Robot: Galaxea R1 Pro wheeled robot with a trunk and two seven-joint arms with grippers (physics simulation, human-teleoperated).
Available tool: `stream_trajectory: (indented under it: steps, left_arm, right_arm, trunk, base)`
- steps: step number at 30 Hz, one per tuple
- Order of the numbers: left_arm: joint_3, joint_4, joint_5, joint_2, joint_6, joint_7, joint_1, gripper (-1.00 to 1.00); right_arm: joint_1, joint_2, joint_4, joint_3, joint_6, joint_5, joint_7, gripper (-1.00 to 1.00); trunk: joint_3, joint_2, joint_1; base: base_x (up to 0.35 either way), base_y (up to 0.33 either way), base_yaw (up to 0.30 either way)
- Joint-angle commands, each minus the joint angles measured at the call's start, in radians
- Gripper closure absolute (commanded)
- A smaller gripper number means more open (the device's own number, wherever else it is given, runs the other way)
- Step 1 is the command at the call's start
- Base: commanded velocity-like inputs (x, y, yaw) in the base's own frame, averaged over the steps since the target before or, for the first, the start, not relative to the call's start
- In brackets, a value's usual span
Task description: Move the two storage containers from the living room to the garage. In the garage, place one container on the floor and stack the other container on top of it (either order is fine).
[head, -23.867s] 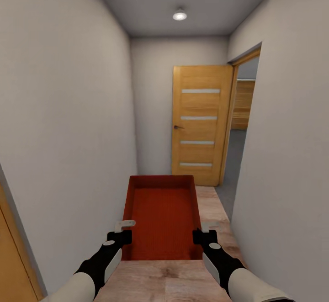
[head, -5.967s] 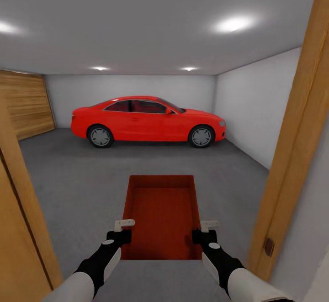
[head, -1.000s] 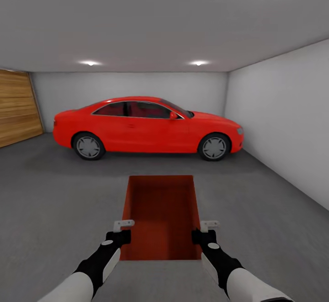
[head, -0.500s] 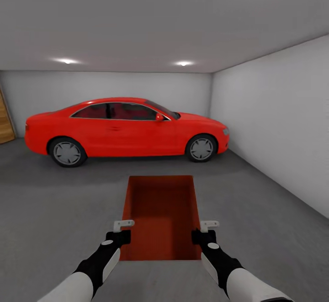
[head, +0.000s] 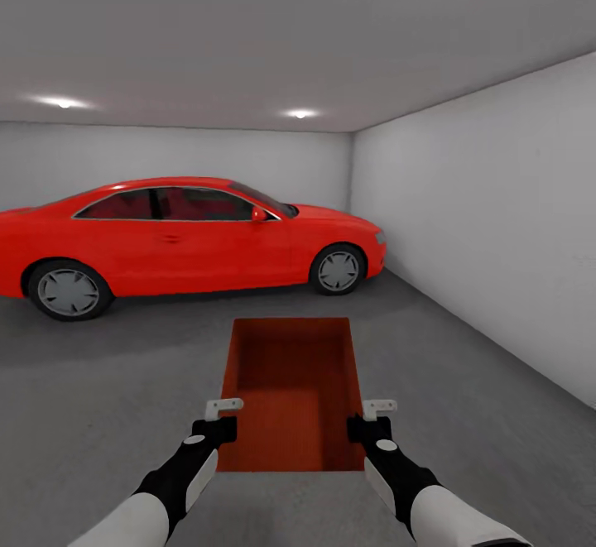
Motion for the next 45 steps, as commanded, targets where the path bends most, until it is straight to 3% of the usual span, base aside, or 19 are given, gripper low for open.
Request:
stream_trajectory:
  steps: [1, 45]
  left_arm:
    - [0.015, -0.009, -0.008, 0.007, -0.008, 0.015, -0.001, 1.00]
    - [0.016, -0.010, -0.008, 0.009, -0.009, 0.015, -0.001, 1.00]
  right_arm:
    - [0.000, -0.001, 0.004, 0.014, -0.001, -0.011, -0.005, 1.00]
    - [0.001, -0.001, 0.004, 0.014, -0.001, -0.013, -0.005, 1.00]
  trunk:
    - [0.000, -0.001, 0.001]
    - [0.000, -0.001, 0.001]
  base:
    - [0.323, 0.078, -0.241]
    - [0.323, 0.087, -0.267]
